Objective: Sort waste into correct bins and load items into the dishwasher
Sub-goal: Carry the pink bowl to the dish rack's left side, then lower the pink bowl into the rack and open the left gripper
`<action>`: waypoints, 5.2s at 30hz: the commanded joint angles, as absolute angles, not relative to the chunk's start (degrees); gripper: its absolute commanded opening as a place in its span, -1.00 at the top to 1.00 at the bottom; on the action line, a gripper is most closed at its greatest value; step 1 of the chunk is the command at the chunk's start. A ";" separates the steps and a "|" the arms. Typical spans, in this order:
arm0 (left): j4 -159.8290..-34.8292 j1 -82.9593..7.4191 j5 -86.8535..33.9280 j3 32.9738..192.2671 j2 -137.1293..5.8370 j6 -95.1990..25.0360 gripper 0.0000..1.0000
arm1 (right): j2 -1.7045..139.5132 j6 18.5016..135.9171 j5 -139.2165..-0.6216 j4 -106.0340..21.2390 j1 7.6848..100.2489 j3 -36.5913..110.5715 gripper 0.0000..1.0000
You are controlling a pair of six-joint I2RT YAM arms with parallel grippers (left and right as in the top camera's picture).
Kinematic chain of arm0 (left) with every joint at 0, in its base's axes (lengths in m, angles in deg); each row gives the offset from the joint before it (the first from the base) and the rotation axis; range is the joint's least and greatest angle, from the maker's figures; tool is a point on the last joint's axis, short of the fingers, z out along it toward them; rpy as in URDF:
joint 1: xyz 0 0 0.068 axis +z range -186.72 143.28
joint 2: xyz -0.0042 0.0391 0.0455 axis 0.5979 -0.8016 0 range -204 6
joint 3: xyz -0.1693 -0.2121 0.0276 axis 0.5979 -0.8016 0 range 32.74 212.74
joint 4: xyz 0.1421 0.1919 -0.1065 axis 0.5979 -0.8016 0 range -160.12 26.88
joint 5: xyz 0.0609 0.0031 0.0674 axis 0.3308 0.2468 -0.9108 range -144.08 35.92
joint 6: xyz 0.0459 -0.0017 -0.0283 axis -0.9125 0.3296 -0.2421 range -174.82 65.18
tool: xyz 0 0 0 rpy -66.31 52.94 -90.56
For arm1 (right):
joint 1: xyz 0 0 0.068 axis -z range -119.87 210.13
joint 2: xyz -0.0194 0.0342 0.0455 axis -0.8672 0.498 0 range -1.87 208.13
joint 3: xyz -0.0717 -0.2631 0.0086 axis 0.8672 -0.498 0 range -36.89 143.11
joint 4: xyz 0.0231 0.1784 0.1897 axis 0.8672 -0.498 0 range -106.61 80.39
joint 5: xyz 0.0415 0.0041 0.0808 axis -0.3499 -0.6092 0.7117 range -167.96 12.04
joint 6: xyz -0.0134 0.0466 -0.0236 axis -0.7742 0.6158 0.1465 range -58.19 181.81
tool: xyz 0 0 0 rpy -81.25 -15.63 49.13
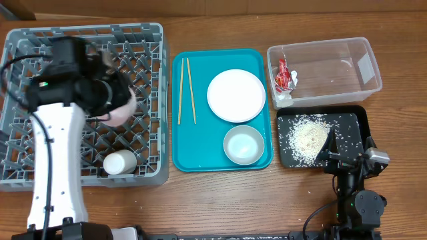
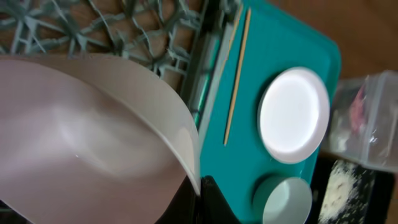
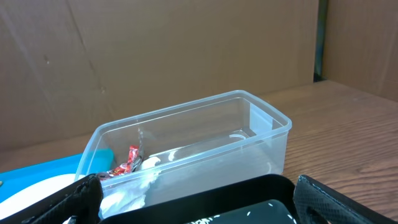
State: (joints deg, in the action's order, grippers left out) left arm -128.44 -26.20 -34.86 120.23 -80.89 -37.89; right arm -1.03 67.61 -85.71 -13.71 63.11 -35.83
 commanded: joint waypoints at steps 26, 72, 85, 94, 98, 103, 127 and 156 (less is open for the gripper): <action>-92.75 21.71 21.60 96.10 -80.52 -42.37 0.92 | -1.70 67.75 -85.99 -13.34 63.38 -36.44 -1.00; -66.48 14.50 3.90 93.85 -87.75 -31.05 0.91 | -1.70 67.75 -85.99 -13.34 63.38 -36.44 -1.00; -68.71 14.85 10.89 93.85 -89.13 -30.74 0.74 | -1.70 67.75 -85.99 -13.34 63.38 -36.44 -1.00; -77.80 16.95 6.56 93.85 -86.12 -32.64 0.76 | -1.70 67.75 -85.99 -13.34 63.38 -36.44 -1.00; -78.37 18.15 8.27 93.85 -86.07 -32.99 0.74 | -1.70 67.75 -85.99 -13.34 63.38 -36.44 -1.00; -78.61 17.63 13.71 93.87 -85.07 -34.15 0.49 | -1.70 67.75 -85.99 -13.34 63.38 -36.44 -1.00; -114.52 -7.84 -50.75 102.74 -70.49 -44.03 0.06 | -1.70 67.75 -85.99 -13.34 63.38 -36.44 -1.00; -99.90 2.55 -34.07 102.65 -89.42 -19.95 0.01 | -1.70 67.75 -85.99 -13.34 63.38 -36.44 -1.00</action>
